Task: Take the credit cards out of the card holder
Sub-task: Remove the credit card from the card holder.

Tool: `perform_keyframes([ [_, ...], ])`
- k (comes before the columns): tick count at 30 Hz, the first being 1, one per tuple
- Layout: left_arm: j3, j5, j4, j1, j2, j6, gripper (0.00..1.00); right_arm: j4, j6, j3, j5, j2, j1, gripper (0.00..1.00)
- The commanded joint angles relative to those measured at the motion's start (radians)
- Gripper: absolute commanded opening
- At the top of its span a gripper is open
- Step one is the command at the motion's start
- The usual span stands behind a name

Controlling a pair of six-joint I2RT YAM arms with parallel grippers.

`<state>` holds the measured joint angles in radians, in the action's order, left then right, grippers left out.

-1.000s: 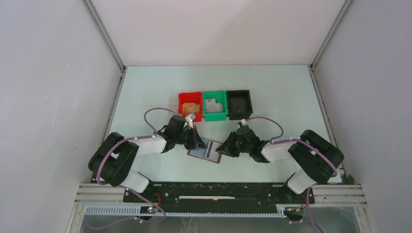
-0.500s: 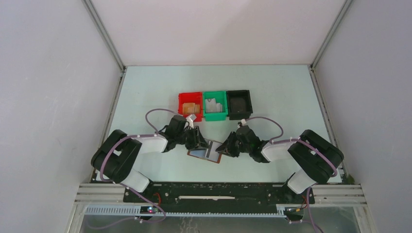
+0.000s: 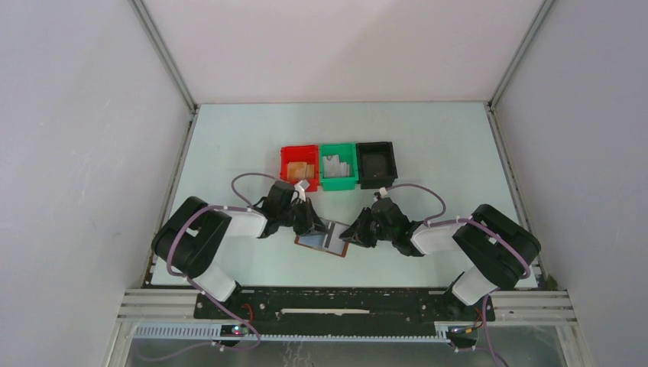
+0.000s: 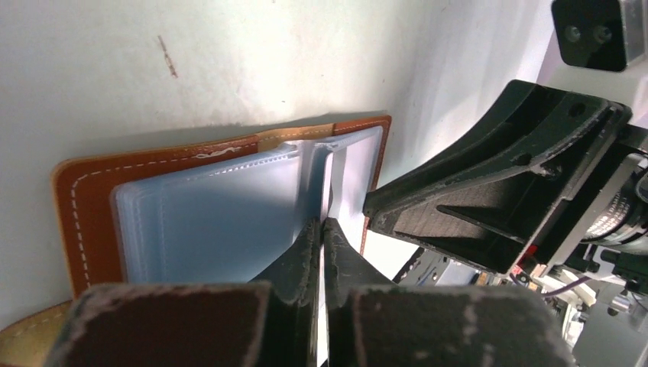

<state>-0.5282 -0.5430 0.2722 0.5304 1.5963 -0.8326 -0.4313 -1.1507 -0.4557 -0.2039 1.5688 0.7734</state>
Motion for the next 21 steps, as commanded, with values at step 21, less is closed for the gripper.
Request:
perform_keyframes([
  [21,0.048,-0.002,0.002,-0.033,-0.073,0.008,0.00,0.085,0.013,0.054,0.057,0.043,-0.006,0.30],
])
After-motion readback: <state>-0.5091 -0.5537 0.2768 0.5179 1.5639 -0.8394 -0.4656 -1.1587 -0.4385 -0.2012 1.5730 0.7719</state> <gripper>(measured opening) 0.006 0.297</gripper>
